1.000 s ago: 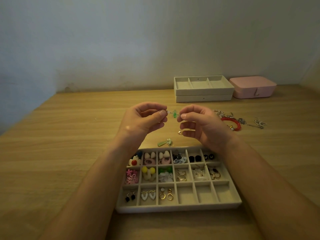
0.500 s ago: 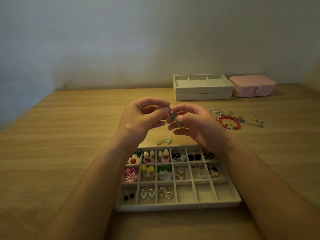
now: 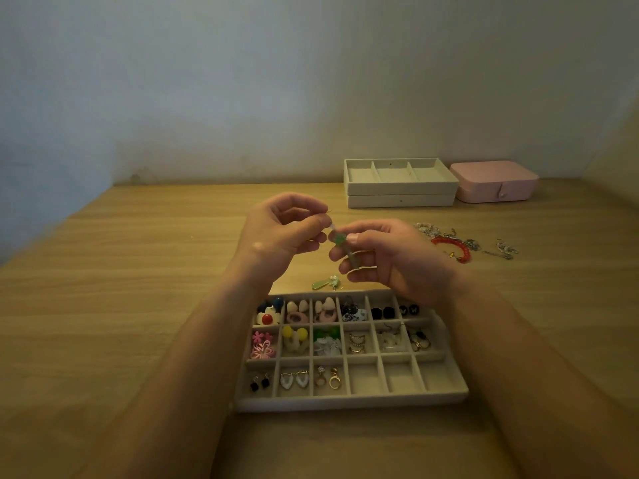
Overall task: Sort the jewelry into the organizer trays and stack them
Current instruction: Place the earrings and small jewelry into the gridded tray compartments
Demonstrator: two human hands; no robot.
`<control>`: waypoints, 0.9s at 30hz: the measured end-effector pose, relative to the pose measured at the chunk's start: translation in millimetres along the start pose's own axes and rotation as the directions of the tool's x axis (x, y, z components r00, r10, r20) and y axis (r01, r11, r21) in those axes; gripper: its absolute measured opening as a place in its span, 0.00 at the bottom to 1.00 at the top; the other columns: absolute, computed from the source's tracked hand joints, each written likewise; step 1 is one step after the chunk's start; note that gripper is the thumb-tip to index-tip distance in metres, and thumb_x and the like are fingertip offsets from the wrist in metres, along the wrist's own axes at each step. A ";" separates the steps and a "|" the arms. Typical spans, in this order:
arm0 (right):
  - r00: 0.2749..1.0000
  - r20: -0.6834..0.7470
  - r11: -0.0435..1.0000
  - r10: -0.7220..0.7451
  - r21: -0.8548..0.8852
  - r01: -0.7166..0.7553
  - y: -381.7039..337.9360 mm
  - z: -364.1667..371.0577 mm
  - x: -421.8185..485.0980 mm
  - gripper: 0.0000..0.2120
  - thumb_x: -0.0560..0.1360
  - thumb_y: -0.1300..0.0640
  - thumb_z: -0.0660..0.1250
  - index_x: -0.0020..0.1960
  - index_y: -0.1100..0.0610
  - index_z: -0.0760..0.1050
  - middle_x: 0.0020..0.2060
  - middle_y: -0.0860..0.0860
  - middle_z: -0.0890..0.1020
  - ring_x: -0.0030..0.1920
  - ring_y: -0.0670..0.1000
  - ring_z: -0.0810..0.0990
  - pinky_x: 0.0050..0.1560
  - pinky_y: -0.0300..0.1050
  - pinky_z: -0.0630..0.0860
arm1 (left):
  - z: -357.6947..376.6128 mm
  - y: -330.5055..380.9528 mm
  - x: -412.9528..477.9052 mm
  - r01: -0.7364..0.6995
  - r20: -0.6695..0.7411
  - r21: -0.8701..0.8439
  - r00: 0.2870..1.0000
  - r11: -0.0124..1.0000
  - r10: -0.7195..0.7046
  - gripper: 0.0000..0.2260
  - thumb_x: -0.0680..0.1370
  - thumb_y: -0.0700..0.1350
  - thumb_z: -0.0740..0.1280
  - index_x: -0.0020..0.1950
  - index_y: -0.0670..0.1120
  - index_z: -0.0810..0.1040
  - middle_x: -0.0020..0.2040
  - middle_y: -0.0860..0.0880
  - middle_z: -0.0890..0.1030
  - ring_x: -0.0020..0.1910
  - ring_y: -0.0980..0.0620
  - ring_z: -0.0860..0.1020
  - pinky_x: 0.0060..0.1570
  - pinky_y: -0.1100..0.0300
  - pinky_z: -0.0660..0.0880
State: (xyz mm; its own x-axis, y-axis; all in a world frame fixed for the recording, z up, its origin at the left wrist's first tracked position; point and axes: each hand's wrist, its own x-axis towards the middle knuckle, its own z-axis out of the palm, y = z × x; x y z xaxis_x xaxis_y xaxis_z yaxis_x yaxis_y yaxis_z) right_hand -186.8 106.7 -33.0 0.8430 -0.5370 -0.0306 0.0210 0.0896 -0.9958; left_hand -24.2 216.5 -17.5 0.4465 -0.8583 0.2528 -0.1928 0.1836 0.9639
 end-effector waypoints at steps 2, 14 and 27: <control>0.999 -0.007 0.999 0.044 -0.022 -0.044 -5.2 -0.1 -3.9 0.11 0.81 0.63 0.65 0.62 0.63 0.79 0.47 0.57 0.86 0.44 0.53 0.84 0.46 0.45 0.82 | -1.9 6.4 -0.8 0.002 0.001 0.027 1.000 1.000 -0.002 0.05 0.77 0.39 0.72 0.52 0.45 0.83 0.44 0.46 0.86 0.41 0.50 0.83 0.44 0.59 0.82; 0.984 -0.112 0.940 0.142 -0.295 -0.169 -18.4 17.6 -63.2 0.07 0.80 0.59 0.69 0.56 0.57 0.82 0.45 0.53 0.87 0.42 0.52 0.85 0.46 0.46 0.84 | -0.4 30.0 -44.3 -0.003 0.067 0.297 0.998 0.955 -0.018 0.05 0.76 0.40 0.74 0.50 0.47 0.83 0.42 0.48 0.86 0.38 0.53 0.82 0.40 0.59 0.81; 0.964 -0.208 0.713 0.167 -0.650 -0.264 -1.5 31.2 -99.3 0.02 0.78 0.58 0.72 0.49 0.53 0.84 0.41 0.52 0.87 0.34 0.47 0.82 0.36 0.40 0.80 | 10.3 4.7 -79.4 -0.044 0.219 0.506 0.973 0.861 -0.079 0.05 0.73 0.41 0.76 0.42 0.51 0.85 0.39 0.52 0.85 0.42 0.55 0.83 0.47 0.56 0.81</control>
State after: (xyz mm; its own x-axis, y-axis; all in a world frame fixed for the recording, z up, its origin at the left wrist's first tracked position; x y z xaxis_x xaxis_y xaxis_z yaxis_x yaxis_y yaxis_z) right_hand -253.8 186.1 -25.7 0.7040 -0.6774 -0.2133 -0.5565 -0.3396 -0.7583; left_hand -69.6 280.6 -33.8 0.2584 -0.9542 0.1511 -0.6279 -0.0470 0.7769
